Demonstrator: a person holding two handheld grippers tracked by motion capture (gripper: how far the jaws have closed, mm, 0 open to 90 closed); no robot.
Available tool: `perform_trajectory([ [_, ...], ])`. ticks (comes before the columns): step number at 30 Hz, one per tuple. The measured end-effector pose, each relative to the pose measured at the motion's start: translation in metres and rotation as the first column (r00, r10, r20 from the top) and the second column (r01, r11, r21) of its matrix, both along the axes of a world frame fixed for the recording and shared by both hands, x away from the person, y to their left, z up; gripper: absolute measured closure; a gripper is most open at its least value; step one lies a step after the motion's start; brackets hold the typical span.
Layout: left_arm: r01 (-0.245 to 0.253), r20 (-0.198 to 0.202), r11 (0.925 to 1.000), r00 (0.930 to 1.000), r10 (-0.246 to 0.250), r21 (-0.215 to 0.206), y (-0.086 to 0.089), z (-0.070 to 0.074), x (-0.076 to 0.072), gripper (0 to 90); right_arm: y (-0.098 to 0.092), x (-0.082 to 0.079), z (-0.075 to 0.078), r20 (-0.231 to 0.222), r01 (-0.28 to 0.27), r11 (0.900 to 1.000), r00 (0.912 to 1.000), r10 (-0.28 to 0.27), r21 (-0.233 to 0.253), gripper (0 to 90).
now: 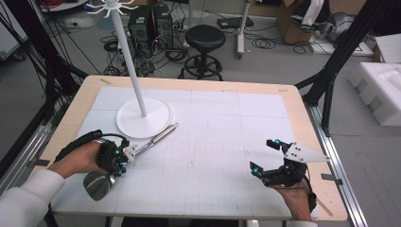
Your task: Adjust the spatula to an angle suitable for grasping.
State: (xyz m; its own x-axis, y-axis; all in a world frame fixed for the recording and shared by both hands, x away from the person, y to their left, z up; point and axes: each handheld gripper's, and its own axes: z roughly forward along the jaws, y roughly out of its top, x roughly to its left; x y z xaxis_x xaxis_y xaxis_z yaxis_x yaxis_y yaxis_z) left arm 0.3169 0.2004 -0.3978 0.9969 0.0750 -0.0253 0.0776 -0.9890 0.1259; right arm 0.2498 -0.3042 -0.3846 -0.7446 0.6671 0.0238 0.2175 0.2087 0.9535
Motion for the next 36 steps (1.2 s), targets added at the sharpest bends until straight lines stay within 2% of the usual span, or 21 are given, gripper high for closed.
perform_trajectory([
  [5, -0.035, 0.003, 0.9978, 0.9994, 0.035, -0.057, 0.001, 0.008, 0.002, 89.7, 0.001, 0.001, 0.0, 0.003, -0.003, 1.0, 1.0, 0.003, -0.002, 0.3],
  [11, -0.045, 0.019, 0.9928, 0.9987, 0.048, -0.111, -0.005, 0.025, 0.005, 88.7, 0.003, 0.001, 0.0, 0.001, -0.006, 1.0, 1.0, 0.006, -0.004, 0.3],
  [14, -0.075, 0.028, 0.9858, 0.9964, 0.08, -0.15, -0.009, 0.031, 0.008, 83.9, 0.003, 0.001, 0.0, 0.003, -0.006, 1.0, 1.0, 0.006, -0.004, 0.4],
  [16, -0.082, 0.042, 0.9839, 0.9951, 0.09, -0.159, -0.011, 0.034, 0.01, 80.7, 0.003, 0.001, 0.0, 0.003, -0.007, 1.0, 1.0, 0.007, 0.0, 0.4],
  [18, -0.103, 0.058, 0.9794, 0.9917, 0.115, -0.174, -0.013, 0.036, 0.011, 71.8, 0.003, 0.0, 0.001, 0.002, -0.008, 1.0, 1.0, 0.008, 0.002, 0.4],
  [19, -0.117, 0.06, 0.9751, 0.9896, 0.131, -0.188, -0.013, 0.037, 0.011, 71.8, 0.003, 0.0, 0.001, 0.002, -0.008, 1.0, 1.0, 0.008, 0.002, 0.4],
  [22, -0.137, 0.093, 0.9676, 0.9829, 0.159, -0.212, -0.016, 0.041, 0.014, 57.4, 0.002, 0.0, 0.001, 0.004, -0.009, 1.0, 0.9999, 0.009, 0.0, 0.4],
  [23, -0.158, 0.101, 0.9608, 0.9776, 0.185, -0.228, -0.017, 0.042, 0.014, 51.9, 0.002, 0.001, 0.001, 0.006, -0.009, 1.0, 0.9999, 0.009, 0.0, 0.4],
  [24, -0.164, 0.117, 0.9579, 0.9736, 0.196, -0.236, -0.018, 0.043, 0.015, 45.8, 0.002, 0.001, 0.001, 0.008, -0.007, 1.0, 0.9999, 0.007, 0.001, 0.3],
  [25, -0.182, 0.118, 0.9497, 0.969, 0.217, -0.255, -0.019, 0.044, 0.015, 42.0, 0.002, 0.0, 0.001, 0.006, -0.008, 1.0, 0.9999, 0.008, 0.001, 0.4],
  [29, -0.193, 0.112, 0.9334, 0.9652, 0.236, -0.303, -0.024, 0.047, 0.017, 31.8, 0.003, 0.0, 0.001, 0.005, -0.009, 1.0, 0.9999, 0.009, 0.003, 0.3],
  [31, -0.207, 0.109, 0.9231, 0.9611, 0.254, -0.324, -0.026, 0.048, 0.018, 25.3, 0.003, 0.0, 0.001, 0.007, -0.009, 1.0, 0.9999, 0.009, -0.004, 0.4],
  [33, -0.236, 0.1, 0.9106, 0.9534, 0.285, -0.339, -0.028, 0.048, 0.02, 15.6, 0.003, 0.0, 0.001, 0.006, -0.011, 1.0, 0.9999, 0.011, -0.005, 0.4],
  [34, -0.256, 0.098, 0.9005, 0.9465, 0.307, -0.351, -0.028, 0.048, 0.022, 10.9, 0.003, 0.0, 0.001, 0.006, -0.01, 1.0, 0.9999, 0.01, -0.004, 0.4],
  [36, -0.276, 0.094, 0.8834, 0.9379, 0.334, -0.378, -0.029, 0.049, 0.026, 7.2, 0.003, 0.0, 0.002, 0.007, -0.011, 1.0, 0.9999, 0.011, -0.003, 0.4],
])
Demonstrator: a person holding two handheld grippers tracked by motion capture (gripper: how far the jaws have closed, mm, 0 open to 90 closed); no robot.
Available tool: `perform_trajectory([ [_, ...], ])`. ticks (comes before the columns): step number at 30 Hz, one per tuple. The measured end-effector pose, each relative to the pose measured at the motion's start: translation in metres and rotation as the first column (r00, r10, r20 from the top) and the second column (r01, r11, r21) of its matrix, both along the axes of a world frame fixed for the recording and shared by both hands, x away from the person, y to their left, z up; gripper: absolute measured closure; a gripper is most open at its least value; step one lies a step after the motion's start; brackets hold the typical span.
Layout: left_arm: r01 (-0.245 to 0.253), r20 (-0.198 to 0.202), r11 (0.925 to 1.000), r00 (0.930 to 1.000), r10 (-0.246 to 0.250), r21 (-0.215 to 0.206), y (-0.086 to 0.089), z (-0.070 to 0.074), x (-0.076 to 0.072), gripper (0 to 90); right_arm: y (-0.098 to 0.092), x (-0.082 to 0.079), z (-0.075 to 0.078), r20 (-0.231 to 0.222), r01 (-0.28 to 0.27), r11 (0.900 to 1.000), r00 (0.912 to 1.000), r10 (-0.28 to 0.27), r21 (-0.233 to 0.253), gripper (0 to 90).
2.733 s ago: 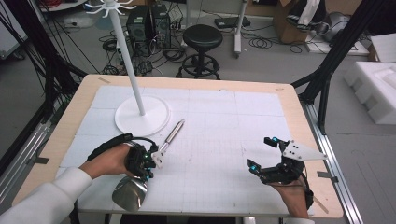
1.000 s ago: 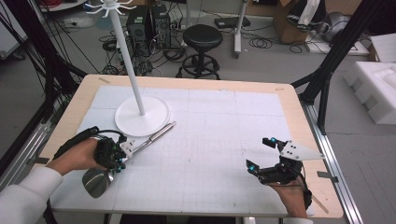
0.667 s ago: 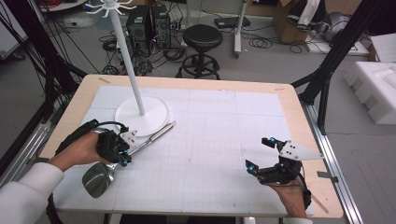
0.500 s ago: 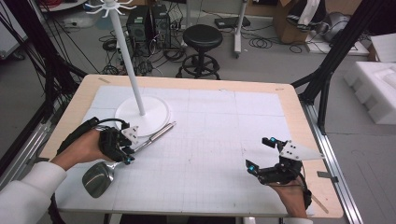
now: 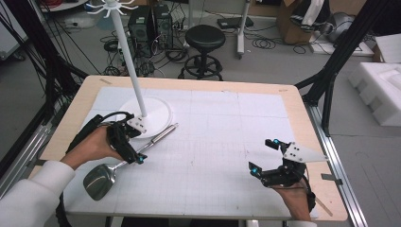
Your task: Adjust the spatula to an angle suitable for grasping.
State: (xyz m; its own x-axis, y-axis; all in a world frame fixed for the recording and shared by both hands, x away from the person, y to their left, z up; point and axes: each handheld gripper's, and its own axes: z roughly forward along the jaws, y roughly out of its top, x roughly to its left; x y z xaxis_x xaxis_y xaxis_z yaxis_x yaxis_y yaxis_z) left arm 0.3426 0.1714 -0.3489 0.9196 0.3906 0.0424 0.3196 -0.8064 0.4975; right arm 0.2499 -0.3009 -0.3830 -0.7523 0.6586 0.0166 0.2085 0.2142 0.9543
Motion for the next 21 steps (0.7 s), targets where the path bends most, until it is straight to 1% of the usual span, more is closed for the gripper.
perform_trajectory([
  [1, -0.026, 0.003, 0.9997, 0.9997, 0.026, -0.004, -0.001, 0.0, 0.002, 2.5, 0.0, 0.0, 0.0, 0.001, 0.001, 1.0, 1.0, -0.001, -0.001, 0.4],
  [3, -0.045, -0.012, 0.9987, 0.9989, 0.045, -0.024, -0.001, -0.001, 0.006, 1.7, 0.0, 0.0, 0.0, 0.003, 0.001, 1.0, 1.0, -0.001, 0.001, 0.4],
  [4, -0.051, -0.018, 0.9984, 0.9986, 0.051, -0.025, -0.002, -0.002, 0.007, 1.7, 0.0, 0.0, 0.0, 0.004, 0.0, 1.0, 1.0, 0.0, 0.002, 0.4],
  [7, -0.065, -0.041, 0.9978, 0.9971, 0.065, -0.01, -0.004, -0.006, 0.012, 1.7, -0.001, 0.0, 0.0, 0.007, 0.002, 1.0, 1.0, -0.002, 0.001, 0.4],
  [8, -0.068, -0.044, 0.9977, 0.9967, 0.068, 0.005, -0.005, -0.008, 0.014, 1.7, 0.0, 0.0, 0.0, 0.003, 0.001, 1.0, 1.0, -0.001, 0.002, 0.3],
  [11, -0.086, -0.06, 0.9961, 0.9944, 0.087, 0.023, -0.006, -0.013, 0.019, 1.8, -0.001, 0.0, 0.0, 0.003, -0.001, 1.0, 1.0, 0.001, 0.002, 0.4],
  [12, -0.096, -0.068, 0.9948, 0.9928, 0.098, 0.036, -0.006, -0.015, 0.021, 2.1, 0.0, 0.0, 0.0, 0.003, -0.001, 1.0, 1.0, 0.001, 0.002, 0.3],
  [13, -0.093, -0.076, 0.9946, 0.9924, 0.097, 0.045, -0.006, -0.017, 0.023, 2.3, -0.001, 0.0, 0.0, 0.002, -0.001, 1.0, 1.0, 0.001, 0.002, 0.4],
  [14, -0.114, -0.084, 0.9925, 0.9896, 0.117, 0.045, -0.007, -0.019, 0.024, 2.4, -0.001, 0.0, 0.0, 0.002, -0.001, 1.0, 1.0, 0.001, 0.002, 0.3],
  [16, -0.113, -0.093, 0.9919, 0.9886, 0.118, 0.058, -0.006, -0.021, 0.028, 6.8, -0.001, 0.0, 0.0, 0.0, 0.001, 1.0, 1.0, -0.001, 0.004, 0.4],
  [17, -0.126, -0.102, 0.9905, 0.9862, 0.131, 0.054, -0.006, -0.023, 0.028, 7.9, -0.001, 0.0, 0.0, 0.001, 0.001, 1.0, 1.0, -0.001, 0.005, 0.4],
  [18, -0.135, -0.111, 0.9894, 0.9839, 0.14, 0.054, -0.006, -0.026, 0.029, 7.9, -0.001, 0.0, 0.0, 0.003, -0.002, 1.0, 1.0, 0.002, 0.003, 0.3],
  [20, -0.136, -0.124, 0.9886, 0.9818, 0.143, 0.064, -0.005, -0.031, 0.03, 8.0, -0.002, 0.0, 0.0, 0.001, 0.002, 1.0, 1.0, -0.002, 0.004, 0.4],
  [21, -0.147, -0.13, 0.9868, 0.9794, 0.155, 0.067, -0.005, -0.033, 0.03, 8.7, -0.003, 0.0, 0.0, 0.002, 0.001, 1.0, 1.0, -0.001, 0.005, 0.4],
])
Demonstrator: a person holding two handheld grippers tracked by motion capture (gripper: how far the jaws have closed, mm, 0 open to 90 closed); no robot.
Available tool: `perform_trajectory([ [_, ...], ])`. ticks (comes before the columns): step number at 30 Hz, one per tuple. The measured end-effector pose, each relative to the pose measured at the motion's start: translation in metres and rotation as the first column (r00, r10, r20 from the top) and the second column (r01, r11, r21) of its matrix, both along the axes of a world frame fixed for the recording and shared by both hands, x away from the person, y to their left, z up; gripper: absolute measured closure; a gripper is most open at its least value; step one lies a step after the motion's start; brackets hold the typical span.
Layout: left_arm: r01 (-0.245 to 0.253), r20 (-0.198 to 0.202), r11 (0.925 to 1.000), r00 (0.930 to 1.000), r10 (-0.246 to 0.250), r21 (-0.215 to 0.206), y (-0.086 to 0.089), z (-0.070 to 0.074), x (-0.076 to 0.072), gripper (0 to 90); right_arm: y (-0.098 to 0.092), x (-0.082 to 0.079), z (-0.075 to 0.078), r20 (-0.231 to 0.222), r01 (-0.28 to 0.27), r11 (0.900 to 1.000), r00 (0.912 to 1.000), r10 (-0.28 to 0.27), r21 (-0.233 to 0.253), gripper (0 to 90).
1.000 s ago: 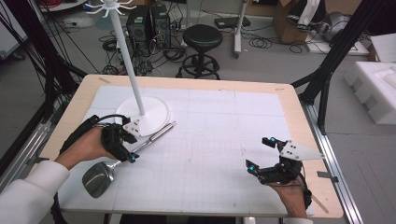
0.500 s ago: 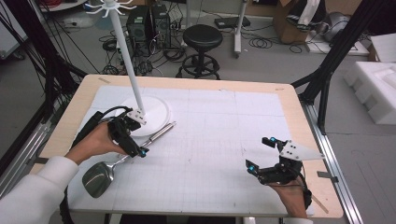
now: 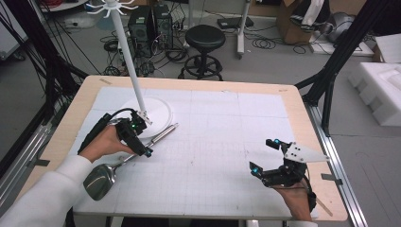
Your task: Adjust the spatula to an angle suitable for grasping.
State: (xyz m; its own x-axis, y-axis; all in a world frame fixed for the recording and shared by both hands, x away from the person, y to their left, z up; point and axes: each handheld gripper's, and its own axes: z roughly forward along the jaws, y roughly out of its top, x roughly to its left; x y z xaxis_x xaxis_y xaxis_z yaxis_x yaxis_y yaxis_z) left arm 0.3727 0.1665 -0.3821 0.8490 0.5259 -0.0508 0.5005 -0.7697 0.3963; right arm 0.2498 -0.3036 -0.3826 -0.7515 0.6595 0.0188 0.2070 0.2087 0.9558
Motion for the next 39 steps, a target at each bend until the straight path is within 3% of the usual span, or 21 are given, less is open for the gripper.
perform_trajectory([
  [8, -0.021, -0.043, 0.9994, 0.9988, 0.022, 0.026, -0.002, -0.01, 0.003, 21.2, 0.001, 0.0, 0.0, 0.003, -0.002, 1.0, 1.0, 0.002, 0.001, 0.4],
  [10, -0.037, -0.031, 0.9986, 0.9988, 0.038, 0.038, -0.003, -0.012, 0.003, 23.8, 0.001, 0.0, 0.0, 0.001, -0.004, 1.0, 1.0, 0.004, 0.001, 0.3],
  [20, -0.098, -0.062, 0.9942, 0.9929, 0.101, 0.045, 0.001, -0.016, 0.009, 38.7, 0.001, 0.0, 0.0, 0.003, -0.003, 1.0, 1.0, 0.003, -0.001, 0.4],
  [21, -0.084, -0.064, 0.9947, 0.9941, 0.087, 0.059, 0.001, -0.016, 0.01, 38.8, 0.001, 0.0, 0.0, 0.002, -0.005, 1.0, 1.0, 0.005, 0.0, 0.3],
  [23, -0.101, -0.052, 0.9935, 0.9932, 0.104, 0.054, 0.001, -0.018, 0.009, 39.8, 0.0, 0.0, 0.0, 0.001, -0.001, 1.0, 1.0, 0.001, 0.0, 0.4],
  [24, -0.122, -0.047, 0.9922, 0.9912, 0.123, 0.027, 0.001, -0.02, 0.008, 40.0, 0.0, 0.0, 0.0, 0.001, -0.001, 1.0, 1.0, 0.001, 0.0, 0.4],
  [26, -0.116, -0.061, 0.9929, 0.9912, 0.117, 0.027, 0.003, -0.022, 0.009, 42.4, 0.0, 0.0, 0.001, 0.002, 0.0, 1.0, 1.0, 0.0, 0.004, 0.4],
  [39, -0.128, -0.033, 0.9916, 0.9911, 0.129, 0.015, 0.005, -0.029, 0.005, 52.8, 0.0, 0.0, 0.0, -0.001, 0.001, 1.0, 1.0, -0.001, 0.003, 0.4],
])
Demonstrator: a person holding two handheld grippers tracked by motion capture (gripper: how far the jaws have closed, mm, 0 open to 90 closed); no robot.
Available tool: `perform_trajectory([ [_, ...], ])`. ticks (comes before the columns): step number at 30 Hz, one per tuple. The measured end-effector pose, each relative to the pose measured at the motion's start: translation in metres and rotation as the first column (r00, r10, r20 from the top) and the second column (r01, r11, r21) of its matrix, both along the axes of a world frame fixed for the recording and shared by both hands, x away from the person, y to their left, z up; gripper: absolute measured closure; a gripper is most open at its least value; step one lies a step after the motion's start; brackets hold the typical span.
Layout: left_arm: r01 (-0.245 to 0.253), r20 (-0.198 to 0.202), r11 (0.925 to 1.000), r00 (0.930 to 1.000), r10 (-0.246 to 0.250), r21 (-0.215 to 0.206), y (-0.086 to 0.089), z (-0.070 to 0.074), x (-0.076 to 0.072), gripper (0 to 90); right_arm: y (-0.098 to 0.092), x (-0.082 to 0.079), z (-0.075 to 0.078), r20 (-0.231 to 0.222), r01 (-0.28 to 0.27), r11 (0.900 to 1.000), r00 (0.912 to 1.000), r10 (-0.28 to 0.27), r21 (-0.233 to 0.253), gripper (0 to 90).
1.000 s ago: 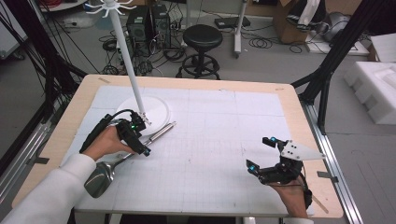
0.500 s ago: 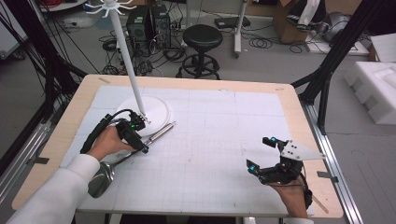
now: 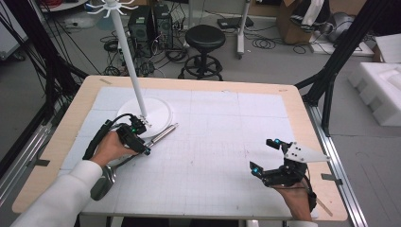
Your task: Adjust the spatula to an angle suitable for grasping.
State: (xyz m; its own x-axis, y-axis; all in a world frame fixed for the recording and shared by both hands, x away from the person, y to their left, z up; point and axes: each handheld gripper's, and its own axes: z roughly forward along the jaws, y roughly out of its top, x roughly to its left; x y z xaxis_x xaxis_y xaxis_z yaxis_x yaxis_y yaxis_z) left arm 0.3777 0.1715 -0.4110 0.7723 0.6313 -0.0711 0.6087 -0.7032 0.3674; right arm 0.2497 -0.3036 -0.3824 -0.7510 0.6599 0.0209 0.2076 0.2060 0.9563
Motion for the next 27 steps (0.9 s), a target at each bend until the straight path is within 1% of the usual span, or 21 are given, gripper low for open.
perform_trajectory([
  [2, -0.004, 0.009, 1.0, 1.0, 0.004, 0.0, 0.0005, -0.0007, -0.0003, 54.2, 0.0, 0.0001, 0.0002, 0.005, 0.0, 1.0, 1.0, 0.0, -0.001, 0.4],
  [6, -0.006, 0.001, 1.0, 1.0, 0.006, -0.004, 0.0012, -0.0008, -0.0003, 58.7, 0.0, 0.0002, 0.0001, 0.003, 0.0, 1.0, 1.0, 0.0, -0.001, 0.4],
  [8, -0.005, 0.004, 1.0, 1.0, 0.005, 0.003, 0.0007, -0.0011, -0.0004, 59.8, -0.0003, 0.0002, 0.0, 0.003, 0.001, 1.0, 1.0, -0.001, 0.0, 0.4],
  [12, -0.006, -0.005, 0.9999, 1.0, 0.006, 0.015, 0.0002, -0.0027, 0.0005, 61.9, 0.0, -0.0001, 0.0005, 0.003, 0.0, 1.0, 1.0, 0.0, 0.001, 0.4],
  [15, -0.016, -0.008, 0.9997, 0.9998, 0.016, 0.016, -0.0001, -0.0039, 0.0009, 65.5, -0.0001, 0.0001, 0.0002, 0.004, 0.001, 1.0, 1.0, -0.001, 0.0, 0.3],
  [18, -0.009, -0.013, 0.9995, 0.9999, 0.009, 0.032, -0.0001, -0.0043, 0.0013, 70.6, -0.0005, 0.0004, 0.0001, 0.008, 0.001, 1.0, 1.0, -0.001, 0.0, 0.4],
  [21, -0.012, -0.006, 0.9992, 0.9999, 0.013, 0.038, -0.002, -0.0047, 0.0004, 71.5, -0.0005, 0.0003, 0.0003, 0.007, 0.001, 1.0, 1.0, -0.001, 0.001, 0.3],
  [23, -0.03, 0.0, 0.999, 0.9995, 0.03, 0.034, -0.0039, -0.0051, -0.0009, 71.9, -0.0002, 0.0002, 0.0004, 0.007, 0.002, 1.0, 1.0, -0.002, 0.002, 0.4],
  [24, -0.025, -0.006, 0.9985, 0.9997, 0.026, 0.048, -0.0035, -0.0042, -0.0002, 72.3, -0.0001, 0.0001, 0.0005, 0.007, 0.002, 1.0, 1.0, -0.002, 0.002, 0.4],
  [25, -0.051, -0.008, 0.9981, 0.9986, 0.052, 0.035, -0.0049, -0.0048, -0.001, 72.8, 0.0001, 0.0, 0.0005, 0.005, 0.001, 1.0, 1.0, -0.001, 0.002, 0.4],
  [26, -0.043, -0.01, 0.9978, 0.999, 0.044, 0.051, -0.0042, -0.0038, -0.0001, 73.1, 0.0002, -0.0001, 0.0006, 0.004, 0.0, 1.0, 1.0, 0.0, 0.001, 0.3],
  [27, -0.061, -0.012, 0.9972, 0.998, 0.061, 0.043, -0.0051, -0.0041, -0.0008, 73.4, 0.0002, 0.0002, 0.0007, 0.009, -0.001, 1.0, 1.0, 0.001, 0.0, 0.4],
])
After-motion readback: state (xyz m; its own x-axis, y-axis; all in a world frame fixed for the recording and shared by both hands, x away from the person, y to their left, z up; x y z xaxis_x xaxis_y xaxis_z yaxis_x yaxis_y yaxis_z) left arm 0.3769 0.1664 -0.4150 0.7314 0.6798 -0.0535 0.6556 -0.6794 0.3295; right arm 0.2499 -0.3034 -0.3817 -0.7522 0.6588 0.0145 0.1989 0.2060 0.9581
